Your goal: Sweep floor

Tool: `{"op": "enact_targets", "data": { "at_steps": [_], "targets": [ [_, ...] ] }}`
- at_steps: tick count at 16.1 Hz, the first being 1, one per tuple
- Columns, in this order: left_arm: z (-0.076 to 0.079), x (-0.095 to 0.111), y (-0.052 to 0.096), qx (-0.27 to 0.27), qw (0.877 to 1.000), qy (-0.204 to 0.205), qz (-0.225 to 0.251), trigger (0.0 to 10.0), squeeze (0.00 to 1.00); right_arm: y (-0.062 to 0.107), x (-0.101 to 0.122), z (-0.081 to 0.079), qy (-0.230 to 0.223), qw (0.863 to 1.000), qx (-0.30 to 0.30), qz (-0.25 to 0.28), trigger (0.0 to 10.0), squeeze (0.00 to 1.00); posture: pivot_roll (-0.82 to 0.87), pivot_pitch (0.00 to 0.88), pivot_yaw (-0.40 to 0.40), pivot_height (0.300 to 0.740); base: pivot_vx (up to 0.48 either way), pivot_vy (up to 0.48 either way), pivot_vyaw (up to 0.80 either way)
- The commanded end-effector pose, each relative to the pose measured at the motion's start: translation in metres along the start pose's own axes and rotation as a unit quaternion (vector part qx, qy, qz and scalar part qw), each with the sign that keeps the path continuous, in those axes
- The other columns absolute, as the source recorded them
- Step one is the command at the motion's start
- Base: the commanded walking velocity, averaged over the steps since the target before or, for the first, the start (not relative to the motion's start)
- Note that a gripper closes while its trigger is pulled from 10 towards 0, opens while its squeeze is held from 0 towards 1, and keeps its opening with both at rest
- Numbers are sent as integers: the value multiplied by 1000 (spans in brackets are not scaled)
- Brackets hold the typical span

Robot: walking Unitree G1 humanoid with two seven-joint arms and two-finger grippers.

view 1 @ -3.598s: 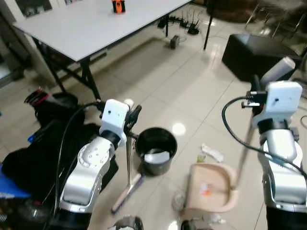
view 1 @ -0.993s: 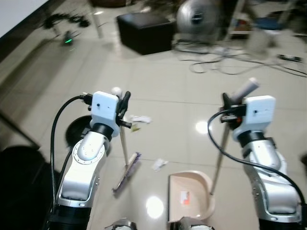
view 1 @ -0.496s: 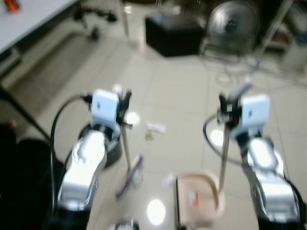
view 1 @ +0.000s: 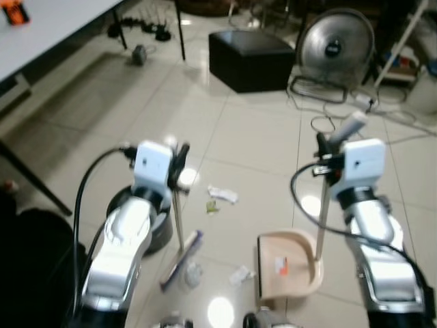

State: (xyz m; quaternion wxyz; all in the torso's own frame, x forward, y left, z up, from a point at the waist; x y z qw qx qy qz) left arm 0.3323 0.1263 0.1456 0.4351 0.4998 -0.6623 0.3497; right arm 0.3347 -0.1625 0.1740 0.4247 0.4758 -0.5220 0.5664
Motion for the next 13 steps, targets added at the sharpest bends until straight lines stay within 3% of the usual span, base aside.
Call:
{"op": "enact_targets", "data": {
  "at_steps": [1,7,11,13],
  "targets": [
    [-4,3,3,4,1000,-24,8,10000,0,-4,4,-2,-13,1000,4,22,10000,0,-41,120,33,740,0,0,0],
    [2,-9,12,3,999,-33,-6,10000,0,-21,-2,-6,-13,999,14,32,10000,0,-17,208,36,740,0,0,0],
    [-8,-10,11,61,998,-28,11,10000,0,-30,-10,-18,-35,998,24,41,10000,0,-17,282,37,740,0,0,0],
    [-3,-14,6,74,996,-36,24,10000,0,-35,-18,-28,-28,998,42,40,10000,0,-16,320,35,740,0,0,0]
  ]
}}
Point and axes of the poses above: a point about 5 cm out from each wrist's last joint towards the gripper, its own y axis pointing back from the gripper into the wrist, its own x axis along the axis of the wrist's last joint, z = x × y, the point moved 6 cm from there along -y, pointing out of the wrist towards the gripper, and after that the axes turned 12 degrees about -y, right-handed, at the moved point
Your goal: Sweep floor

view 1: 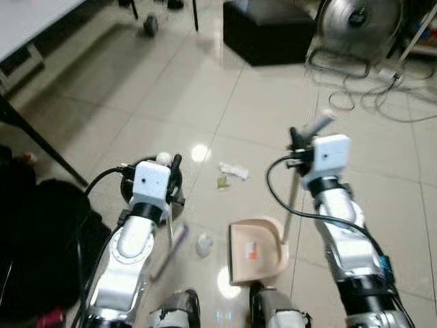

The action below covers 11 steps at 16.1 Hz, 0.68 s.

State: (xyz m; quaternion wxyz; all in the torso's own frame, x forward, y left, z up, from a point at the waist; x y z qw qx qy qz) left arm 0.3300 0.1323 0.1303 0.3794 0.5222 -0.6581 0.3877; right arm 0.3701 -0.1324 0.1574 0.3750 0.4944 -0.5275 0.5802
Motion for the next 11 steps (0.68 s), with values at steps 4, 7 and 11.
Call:
{"op": "enact_targets", "data": {
  "at_steps": [4,7,11],
  "targets": [
    [5,5,-15,22,999,6,31,10000,0,-8,5,-7,29,999,11,35,10000,0,-18,368,50,740,0,0,0],
    [18,9,-27,39,997,36,50,10000,0,-15,9,0,33,997,-20,64,10000,0,-17,385,66,740,0,0,0],
    [46,27,-43,10,996,41,83,10000,0,-13,-14,-9,32,999,-16,34,10000,0,-13,386,80,740,0,0,0]
  ]
}}
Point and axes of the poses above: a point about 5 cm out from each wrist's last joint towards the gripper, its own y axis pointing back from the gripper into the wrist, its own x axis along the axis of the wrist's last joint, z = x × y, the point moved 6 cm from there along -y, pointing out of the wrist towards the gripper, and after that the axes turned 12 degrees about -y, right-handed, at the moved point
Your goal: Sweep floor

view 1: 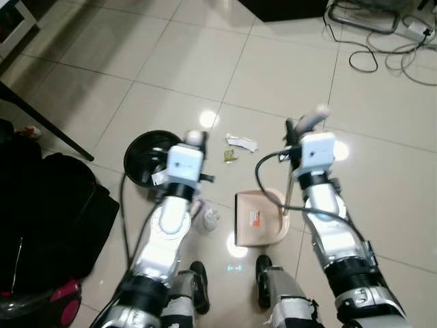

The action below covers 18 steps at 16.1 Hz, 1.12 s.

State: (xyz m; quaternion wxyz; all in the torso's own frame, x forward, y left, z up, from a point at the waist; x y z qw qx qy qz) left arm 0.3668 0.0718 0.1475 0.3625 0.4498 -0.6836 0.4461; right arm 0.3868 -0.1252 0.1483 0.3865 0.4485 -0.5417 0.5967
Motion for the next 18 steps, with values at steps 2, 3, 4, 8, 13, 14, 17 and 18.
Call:
{"op": "enact_targets", "data": {
  "at_steps": [2,3,4,8,13,14,17,18],
  "targets": [
    [15,8,-6,-12,999,41,12,10000,0,7,-26,-15,21,999,21,-39,10000,0,0,380,90,740,0,0,0],
    [15,15,-13,-7,998,56,19,10000,0,9,-33,-18,32,998,24,-51,10000,0,8,375,93,740,0,0,0],
    [14,17,-15,-3,998,61,23,10000,0,8,-35,-19,33,998,24,-53,10000,0,10,374,93,740,0,0,0],
    [3,35,-28,18,993,111,32,10000,0,5,-38,-18,20,998,7,-60,10000,0,14,351,96,740,0,0,0],
    [-50,72,-35,86,978,173,76,10000,0,0,-34,-5,-15,998,-18,-50,10000,0,-7,276,70,740,0,0,0],
    [-58,80,-36,86,976,179,86,10000,0,0,-32,-1,-17,998,-22,-47,10000,0,-10,264,65,740,0,0,0],
    [-74,89,-33,67,983,139,97,10000,0,0,-26,2,-34,999,-17,-34,10000,0,-19,222,53,740,0,0,0],
    [-81,91,-31,51,987,112,101,10000,0,2,-22,2,-47,999,-12,-24,10000,0,-23,197,50,740,0,0,0]
  ]
}}
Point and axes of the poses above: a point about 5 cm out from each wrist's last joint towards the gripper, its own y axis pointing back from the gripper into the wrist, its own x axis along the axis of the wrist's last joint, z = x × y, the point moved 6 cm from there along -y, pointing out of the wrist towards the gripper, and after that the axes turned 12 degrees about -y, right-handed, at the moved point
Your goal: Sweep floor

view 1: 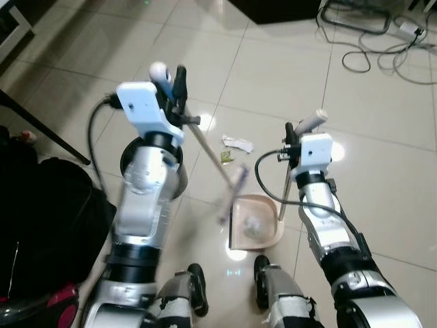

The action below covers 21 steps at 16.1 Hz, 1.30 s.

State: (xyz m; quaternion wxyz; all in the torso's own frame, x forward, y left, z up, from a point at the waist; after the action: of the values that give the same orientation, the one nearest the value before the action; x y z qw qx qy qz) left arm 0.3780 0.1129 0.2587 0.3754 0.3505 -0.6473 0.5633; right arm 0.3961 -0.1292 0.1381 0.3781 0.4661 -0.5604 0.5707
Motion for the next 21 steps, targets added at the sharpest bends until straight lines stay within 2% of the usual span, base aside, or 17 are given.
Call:
{"op": "enact_targets", "data": {
  "at_steps": [1,4,6,7,9,12,13,14,16,18,20,21],
  "targets": [
    [-6,8,2,-9,1000,-11,10,10000,0,7,-8,-1,-22,1000,1,-15,10000,0,-23,188,49,740,0,0,0],
    [-34,10,7,-7,999,-50,2,10000,0,17,1,7,-62,998,-3,6,10000,0,-22,139,57,740,0,0,0],
    [-39,5,16,-29,997,-68,-11,10000,0,23,3,12,-74,997,-6,13,10000,0,-19,119,62,740,0,0,0],
    [-43,0,25,-43,995,-83,-23,10000,0,27,5,19,-85,996,-15,17,10000,0,-17,111,64,740,0,0,0],
    [-51,-1,33,-46,993,-103,-30,10000,0,31,9,29,-98,995,-28,25,10000,0,-13,98,61,740,0,0,0],
    [-68,1,43,-46,989,-134,-40,10000,0,36,21,34,-106,994,-14,29,10000,0,-3,81,49,740,0,0,0],
    [-69,-1,46,-52,989,-134,-45,10000,0,36,24,35,-107,994,-12,30,10000,0,-1,78,48,740,0,0,0],
    [-69,-10,59,-68,986,-136,-68,10000,0,32,45,36,-110,993,2,43,10000,0,-9,75,52,740,0,0,0],
    [-70,-25,73,-77,981,-143,-104,10000,0,25,64,35,-113,993,13,39,10000,0,-12,73,51,740,0,0,0],
    [-67,-54,89,-68,973,-146,-164,10000,0,14,98,36,-174,983,8,49,10000,0,-18,67,52,740,0,0,0],
    [-62,-62,95,-65,971,-141,-179,10000,0,11,117,32,-185,981,19,62,10000,0,-31,61,61,740,0,0,0],
    [-59,-67,101,-61,970,-141,-189,10000,0,9,136,29,-196,978,30,69,10000,0,-31,60,62,740,0,0,0]
  ]
}}
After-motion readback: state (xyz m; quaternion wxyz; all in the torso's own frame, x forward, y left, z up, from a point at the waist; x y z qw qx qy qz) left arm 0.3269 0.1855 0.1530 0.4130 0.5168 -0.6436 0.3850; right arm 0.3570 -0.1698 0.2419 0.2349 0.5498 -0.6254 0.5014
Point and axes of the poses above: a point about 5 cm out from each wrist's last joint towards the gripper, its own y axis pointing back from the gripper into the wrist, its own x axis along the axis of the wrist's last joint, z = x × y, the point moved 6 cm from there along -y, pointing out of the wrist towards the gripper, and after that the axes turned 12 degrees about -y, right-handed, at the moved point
